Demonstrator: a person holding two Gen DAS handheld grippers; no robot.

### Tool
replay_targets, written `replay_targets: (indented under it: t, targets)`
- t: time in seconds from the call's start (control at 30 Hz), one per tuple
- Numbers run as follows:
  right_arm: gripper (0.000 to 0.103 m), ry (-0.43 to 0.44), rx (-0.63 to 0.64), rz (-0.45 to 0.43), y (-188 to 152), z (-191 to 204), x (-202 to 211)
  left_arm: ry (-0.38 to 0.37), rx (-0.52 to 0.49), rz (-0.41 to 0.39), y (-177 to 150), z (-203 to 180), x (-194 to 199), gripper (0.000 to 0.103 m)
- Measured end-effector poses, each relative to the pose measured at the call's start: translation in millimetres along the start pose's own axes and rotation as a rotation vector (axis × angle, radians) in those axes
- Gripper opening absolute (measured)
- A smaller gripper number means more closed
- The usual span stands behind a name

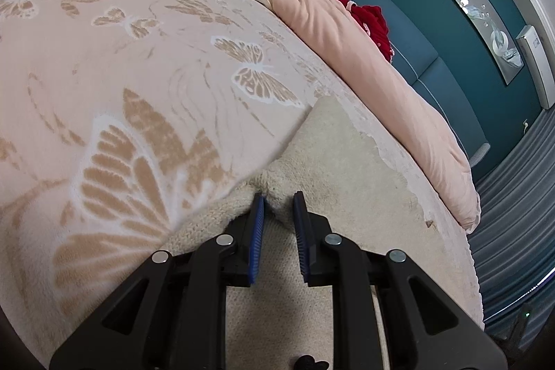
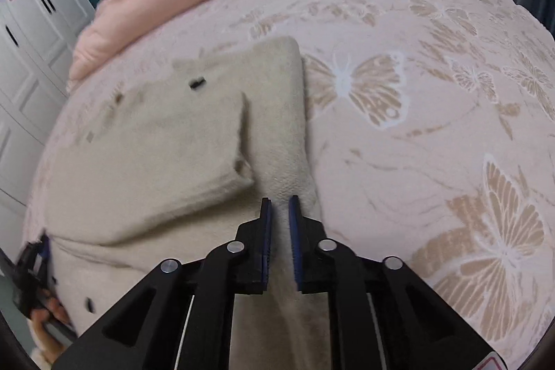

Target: Fold small clothes

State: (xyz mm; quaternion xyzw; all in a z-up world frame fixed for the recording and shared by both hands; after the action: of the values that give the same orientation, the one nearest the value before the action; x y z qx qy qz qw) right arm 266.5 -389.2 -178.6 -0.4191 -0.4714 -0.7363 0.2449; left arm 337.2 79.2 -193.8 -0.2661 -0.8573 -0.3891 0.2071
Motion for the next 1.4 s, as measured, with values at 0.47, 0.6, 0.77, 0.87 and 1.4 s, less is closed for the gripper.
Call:
replay_targets:
  t: [0.47,0.6,0.77,0.87,1.4]
  targets:
    - [0.074,0.052,-0.15,0.022,-246,-67,199,0.123,-0.151,0.381,-50,76,210,0.092]
    - [0.074,0.159,-0.288,0.06,-293,-70,206,0.081,-0.071,0.431,-85,91,248,0.095]
    - [0.082,0.209,-0.344,0.031,-289,-53,189,0.043,-0.081,0.369,-97,75,239,0.098]
    - [0.082,0.294,-0.376,0.012,-269,-38,176,-0.026,-0.013,0.365,-94,63,218,0.098]
    - [0.078,0.271,-0.306,-0.016,-218,11,123,-0.138,0.012,0.434,-74,34,146,0.043]
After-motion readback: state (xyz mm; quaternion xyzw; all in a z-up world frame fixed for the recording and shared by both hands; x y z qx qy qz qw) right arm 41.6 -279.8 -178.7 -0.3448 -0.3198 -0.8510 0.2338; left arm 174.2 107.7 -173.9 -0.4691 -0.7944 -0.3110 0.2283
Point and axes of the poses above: each gripper's, at about its wrist camera, not at the fingertips, and x roughly against the way its jaws point, z to its left, y to its top, the point moved 4 cm from there along -x, roughly the way its jaws point, and after that the axes turned 1 degree about x, right-handed, at the moved point
